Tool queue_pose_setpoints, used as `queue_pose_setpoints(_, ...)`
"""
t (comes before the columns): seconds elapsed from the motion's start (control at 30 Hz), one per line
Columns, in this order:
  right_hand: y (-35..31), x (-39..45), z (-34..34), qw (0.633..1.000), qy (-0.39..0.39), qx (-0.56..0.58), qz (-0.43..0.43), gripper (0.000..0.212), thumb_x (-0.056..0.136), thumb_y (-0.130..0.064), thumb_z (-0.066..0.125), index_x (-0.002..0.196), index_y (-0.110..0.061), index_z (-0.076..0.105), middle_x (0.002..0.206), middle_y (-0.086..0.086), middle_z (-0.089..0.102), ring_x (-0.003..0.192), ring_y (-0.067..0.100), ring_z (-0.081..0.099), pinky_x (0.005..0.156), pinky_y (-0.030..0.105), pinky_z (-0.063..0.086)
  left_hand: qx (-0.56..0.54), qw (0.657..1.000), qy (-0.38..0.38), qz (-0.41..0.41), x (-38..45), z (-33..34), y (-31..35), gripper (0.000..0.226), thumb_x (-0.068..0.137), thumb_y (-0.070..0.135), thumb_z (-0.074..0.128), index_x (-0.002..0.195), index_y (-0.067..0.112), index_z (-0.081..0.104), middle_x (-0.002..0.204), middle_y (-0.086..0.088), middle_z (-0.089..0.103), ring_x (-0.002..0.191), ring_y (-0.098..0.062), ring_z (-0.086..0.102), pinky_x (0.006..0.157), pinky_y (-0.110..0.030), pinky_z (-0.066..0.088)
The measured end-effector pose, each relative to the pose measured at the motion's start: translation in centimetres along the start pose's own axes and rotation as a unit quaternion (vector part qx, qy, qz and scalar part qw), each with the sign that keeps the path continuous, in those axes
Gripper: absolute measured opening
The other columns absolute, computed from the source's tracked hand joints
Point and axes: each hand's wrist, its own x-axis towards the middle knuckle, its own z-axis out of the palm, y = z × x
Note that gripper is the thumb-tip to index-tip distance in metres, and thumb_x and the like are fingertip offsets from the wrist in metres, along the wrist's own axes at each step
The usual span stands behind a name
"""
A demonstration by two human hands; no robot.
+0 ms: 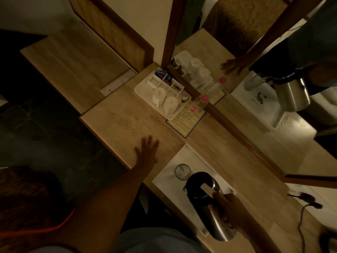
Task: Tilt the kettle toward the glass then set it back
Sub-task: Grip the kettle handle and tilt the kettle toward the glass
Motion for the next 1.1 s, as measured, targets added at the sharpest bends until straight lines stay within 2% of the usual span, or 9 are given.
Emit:
queue_pose_setpoints(0.07,-0.19,-0.15,-0.05,1.0,-0.005,-0.003,-0.002,0.047,0.103,-0.031,0.047,0.07,-0.005,0.068,0.043,-0.005,0.055,0.034,0.005,0.048,0.036,0.014,0.039,-0.001,1.0,0.0,0.002,-0.02,0.02,-0.08,0.099,0.101,0.038,0.066,0.169,0.032,-0.006,0.175,-0.01,-0.021,0.164,-0.039,-0.014,0.127,-0.069,0.016)
queue_pose_setpoints(0.23,-0.53,-0.5,-0.09,1.0,-0.002,0.003,0.005,0.047,0.102,-0.035,0.048,0.064,-0.012,0.064,0.041,-0.006,0.054,0.033,0.004,0.047,0.036,0.015,0.038,-0.004,1.0,0.0,0.004,-0.1,0.05,-0.2,0.099,0.101,0.038,0.066,0.169,0.032,-0.005,0.175,-0.009,-0.021,0.164,-0.039,-0.014,0.126,-0.07,0.016)
queue_pose_setpoints(0.57,-0.4,-0.35,-0.25,1.0,-0.002,0.004,0.006,0.05,0.103,-0.032,0.048,0.065,-0.005,0.068,0.038,-0.003,0.055,0.03,0.007,0.048,0.033,0.015,0.038,-0.004,1.0,-0.003,-0.001,-0.16,0.02,-0.19,0.098,0.101,0.039,0.065,0.169,0.033,-0.006,0.175,-0.009,-0.021,0.164,-0.038,-0.014,0.126,-0.07,0.015)
queue_pose_setpoints(0.73,-0.62,-0.32,-0.27,1.0,-0.004,-0.017,-0.013,0.051,0.104,-0.03,0.046,0.061,-0.008,0.066,0.037,-0.004,0.055,0.03,0.004,0.049,0.035,0.013,0.039,-0.015,1.0,-0.007,0.002,-0.11,-0.01,-0.27,0.097,0.101,0.039,0.065,0.169,0.033,-0.005,0.175,-0.008,-0.021,0.164,-0.038,-0.015,0.126,-0.07,0.014)
queue_pose_setpoints(1.1,-0.59,-0.12,-0.28,1.0,-0.002,-0.01,0.001,0.051,0.103,-0.034,0.047,0.065,-0.007,0.067,0.04,-0.003,0.057,0.032,0.005,0.051,0.035,0.014,0.041,-0.009,1.0,-0.006,-0.001,-0.07,-0.04,-0.22,0.099,0.101,0.038,0.066,0.169,0.034,-0.006,0.175,-0.009,-0.021,0.164,-0.038,-0.014,0.127,-0.069,0.015)
